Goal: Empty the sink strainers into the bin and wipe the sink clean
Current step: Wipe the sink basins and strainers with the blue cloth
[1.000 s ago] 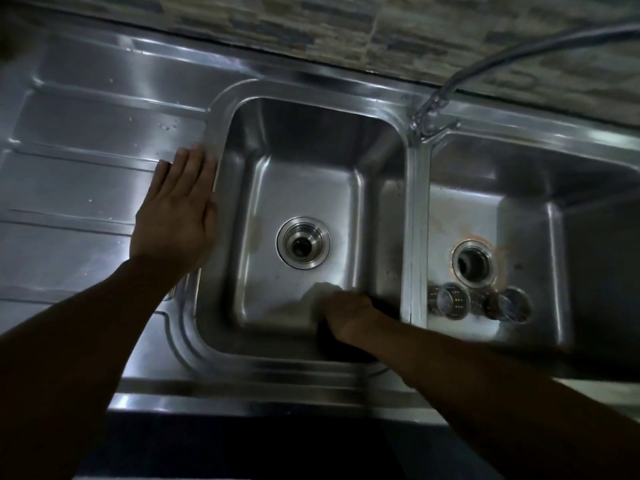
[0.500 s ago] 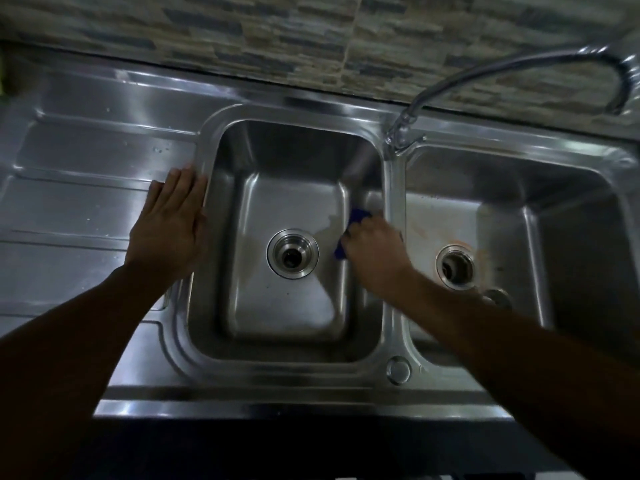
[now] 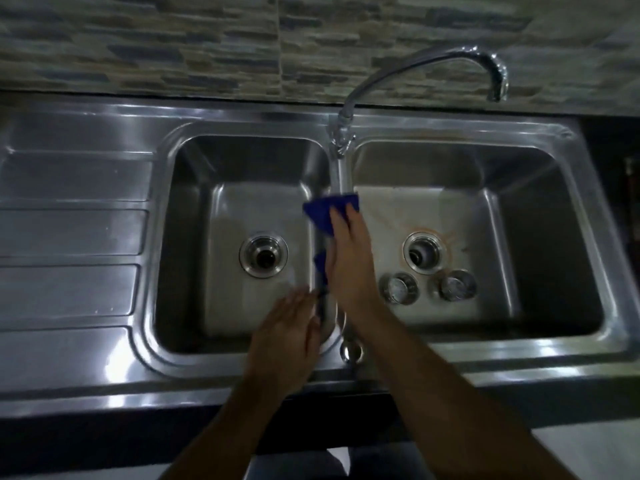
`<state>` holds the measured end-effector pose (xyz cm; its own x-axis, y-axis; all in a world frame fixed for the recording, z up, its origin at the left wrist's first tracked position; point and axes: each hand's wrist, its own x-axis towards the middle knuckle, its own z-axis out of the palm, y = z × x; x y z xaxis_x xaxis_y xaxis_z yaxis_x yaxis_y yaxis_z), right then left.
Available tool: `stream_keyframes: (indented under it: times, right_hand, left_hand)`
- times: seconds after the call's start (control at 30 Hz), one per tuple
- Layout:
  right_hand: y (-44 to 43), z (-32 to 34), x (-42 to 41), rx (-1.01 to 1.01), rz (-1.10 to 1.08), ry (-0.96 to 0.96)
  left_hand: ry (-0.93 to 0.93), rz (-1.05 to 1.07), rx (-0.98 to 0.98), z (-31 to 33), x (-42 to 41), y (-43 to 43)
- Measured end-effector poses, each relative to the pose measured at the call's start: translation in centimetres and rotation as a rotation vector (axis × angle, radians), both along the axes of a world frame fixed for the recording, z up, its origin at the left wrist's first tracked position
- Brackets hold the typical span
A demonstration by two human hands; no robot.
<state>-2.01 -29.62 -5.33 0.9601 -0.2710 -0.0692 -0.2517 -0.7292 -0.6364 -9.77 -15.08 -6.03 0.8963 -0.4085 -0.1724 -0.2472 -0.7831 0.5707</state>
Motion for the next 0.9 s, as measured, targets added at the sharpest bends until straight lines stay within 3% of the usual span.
stream_keyframes:
  times: [0.07, 0.17, 0.33, 0.47, 0.73, 0.9]
  right_hand:
    - [-2.2, 0.2, 4.7, 0.065, -0.053, -0.013]
    - [-5.1, 0.0, 5.8, 0.110, 0.040, -0.056]
    - [-7.3, -1.2, -6.1, 0.249, 0.227, -0.078]
    - [-7.8, -1.4, -11.7, 0.271, 0.357, -0.056]
    - [-8.0, -1.2, 1.5, 0.291, 0.237, -0.054]
    - [-9.5, -0.3, 7.1, 0.453, -0.011, -0.028]
  left_hand:
    - [0.041, 0.015, 0.011, 0.2, -0.8, -2.0]
    - [0.146, 0.001, 0.024, -0.2, -1.5, -3.4]
    - [0.270, 0.017, 0.004, -0.6, -1.1, -3.5]
    - [0.121, -0.051, 0.013, -0.9, -1.6, -3.5]
    - [0.236, 0.081, -0.080, -0.9, -1.0, -3.4]
    - [0.092, 0.256, -0.149, 0.3, 3.0, -5.0]
